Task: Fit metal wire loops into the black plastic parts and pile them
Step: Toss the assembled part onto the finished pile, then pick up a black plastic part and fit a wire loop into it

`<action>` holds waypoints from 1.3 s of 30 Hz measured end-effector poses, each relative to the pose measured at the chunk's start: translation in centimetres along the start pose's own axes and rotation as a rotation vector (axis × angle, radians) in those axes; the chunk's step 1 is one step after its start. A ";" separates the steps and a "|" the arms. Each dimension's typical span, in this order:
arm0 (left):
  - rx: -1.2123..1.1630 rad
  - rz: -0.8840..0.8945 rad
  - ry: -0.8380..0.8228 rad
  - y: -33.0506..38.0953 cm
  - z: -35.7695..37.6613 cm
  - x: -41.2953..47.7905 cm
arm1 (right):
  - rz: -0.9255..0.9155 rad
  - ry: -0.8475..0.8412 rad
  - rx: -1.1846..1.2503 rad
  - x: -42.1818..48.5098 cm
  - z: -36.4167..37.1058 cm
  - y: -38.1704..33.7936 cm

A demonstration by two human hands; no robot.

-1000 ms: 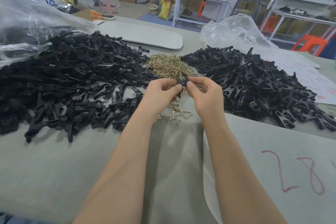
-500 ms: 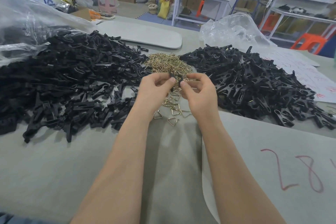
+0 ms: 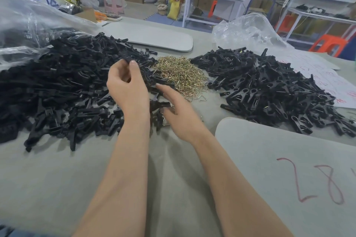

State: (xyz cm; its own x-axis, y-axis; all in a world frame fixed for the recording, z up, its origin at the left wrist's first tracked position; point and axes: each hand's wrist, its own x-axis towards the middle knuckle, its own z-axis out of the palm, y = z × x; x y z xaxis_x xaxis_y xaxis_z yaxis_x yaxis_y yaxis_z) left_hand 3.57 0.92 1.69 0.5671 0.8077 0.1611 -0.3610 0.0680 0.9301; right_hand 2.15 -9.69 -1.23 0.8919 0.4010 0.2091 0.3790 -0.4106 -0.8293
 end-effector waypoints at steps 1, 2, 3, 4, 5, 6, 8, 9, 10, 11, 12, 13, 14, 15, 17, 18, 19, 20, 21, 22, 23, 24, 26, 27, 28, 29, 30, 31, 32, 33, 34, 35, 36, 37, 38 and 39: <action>-0.001 0.002 0.004 0.0 0.0 0.0 | -0.003 0.024 -0.103 -0.1 0.0 0.2; -0.013 -0.015 -0.006 0.0 0.0 0.0 | -0.003 0.064 -0.173 -0.2 0.0 0.3; -0.022 -0.038 -0.023 -0.1 0.1 -0.1 | 0.007 0.110 -0.222 -0.3 -0.1 0.3; -0.022 -0.058 -0.041 -0.1 0.1 -0.2 | 0.030 0.154 -0.262 -0.2 -0.2 0.3; -0.016 -0.073 -0.060 -0.2 0.1 -0.3 | 0.063 0.180 -0.303 -0.2 -0.4 0.3; -0.015 -0.090 -0.079 -0.2 0.2 -0.3 | 0.095 0.181 -0.359 -0.1 -0.5 0.3; -0.023 -0.122 -0.118 -0.3 0.3 -0.6 | 0.129 0.109 -0.499 -0.1 -0.4 0.2; -0.025 -0.132 -0.134 -0.3 0.3 -0.7 | 0.128 0.061 -0.546 -0.2 0.0 0.0; -0.022 -0.138 -0.148 -0.3 0.4 -0.8 | 0.113 0.024 -0.571 -0.3 0.6 -0.1; -0.013 -0.141 -0.162 -0.3 0.4 -0.9 | 0.091 0.002 -0.580 -0.4 1.1 -0.2; -0.003 -0.143 -0.175 -0.3 0.4 -0.9 | 0.067 -0.011 -0.583 -0.5 1.5 -0.1; 0.004 -0.145 -0.187 -0.3 0.4 -1.0 | 0.050 -0.017 -0.582 -0.4 1.6 -0.1; 0.008 -0.148 -0.198 -0.3 0.4 -1.1 | 0.048 -0.014 -0.567 -0.4 1.6 -0.1; 0.014 -0.151 -0.209 -0.4 0.4 -1.1 | 0.068 0.000 -0.525 -0.3 1.2 -0.1; 0.039 -0.167 -0.242 -0.5 0.5 -1.2 | 0.151 0.052 -0.336 -0.2 0.1 -0.2; 0.050 -0.179 -0.268 -0.6 0.5 -1.2 | 0.191 0.093 -0.184 -0.2 -0.7 -0.3; 0.053 -0.191 -0.296 -0.7 0.6 -1.3 | 0.210 0.144 -0.009 -0.3 -1.6 -0.4; 0.054 -0.205 -0.330 -0.7 0.6 -1.4 | 0.218 0.200 0.166 -0.3 -2.5 -0.5; 0.059 -0.218 -0.375 -0.8 0.7 -1.5 | 0.227 0.254 0.335 -0.4 -3.3 -0.4; 0.077 -0.225 -0.437 -0.9 0.7 -1.7 | 0.239 0.303 0.489 -0.4 -4.0 -0.4; 0.114 -0.224 -0.520 -1.0 0.8 -1.8 | 0.255 0.345 0.623 -0.5 -4.6 -0.3; 0.158 -0.221 -0.616 -1.0 0.9 -2.1 | 0.271 0.373 0.739 -0.5 -5.0 -0.2; 0.212 -0.208 -0.777 -1.0 1.0 -2.7 | 0.276 0.401 0.876 -0.4 -5.3 0.0; 0.223 -0.195 -0.814 -0.9 1.0 -2.9 | 0.267 0.417 0.885 -0.3 -5.2 0.1; 0.234 -0.183 -0.826 -0.9 1.1 -2.9 | 0.252 0.437 0.860 -0.3 -5.2 0.2; 0.244 -0.180 -0.829 -0.8 1.1 -2.9 | 0.235 0.460 0.813 -0.2 -5.1 0.2; 0.246 -0.180 -0.830 -0.8 1.1 -3.0 | 0.216 0.484 0.756 -0.2 -5.1 0.3; 0.245 -0.180 -0.832 -0.8 1.1 -3.0 | 0.199 0.506 0.698 -0.2 -5.0 0.3; 0.246 -0.179 -0.835 -0.8 1.1 -3.0 | 0.184 0.523 0.646 -0.1 -5.0 0.3; 0.248 -0.179 -0.839 -0.9 1.1 -2.9 | 0.172 0.535 0.597 -0.1 -4.9 0.4; 0.244 -0.180 -0.843 -0.9 1.1 -3.0 | 0.161 0.538 0.549 0.0 -4.7 0.4; 0.236 -0.180 -0.842 -0.9 1.1 -3.0 | 0.150 0.535 0.501 0.0 -4.7 0.4; 0.225 -0.182 -0.835 -1.0 1.1 -2.9 | 0.138 0.524 0.453 0.0 -4.6 0.5; 0.211 -0.187 -0.822 -1.1 1.1 -2.8 | 0.127 0.512 0.405 0.0 -4.6 0.5; 0.194 -0.195 -0.811 -1.2 1.0 -2.8 | 0.116 0.500 0.358 -0.1 -4.6 0.6; 0.179 -0.205 -0.806 -1.2 1.0 -2.7 | 0.109 0.494 0.318 -0.1 -4.7 0.6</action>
State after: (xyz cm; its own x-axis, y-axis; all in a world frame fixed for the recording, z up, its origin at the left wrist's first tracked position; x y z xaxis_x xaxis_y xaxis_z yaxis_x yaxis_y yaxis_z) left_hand 3.23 -1.93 0.47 0.9870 0.1207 0.1061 -0.1091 0.0187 0.9939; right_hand 3.41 -13.79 0.68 0.9594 -0.0896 0.2674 0.2546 -0.1319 -0.9580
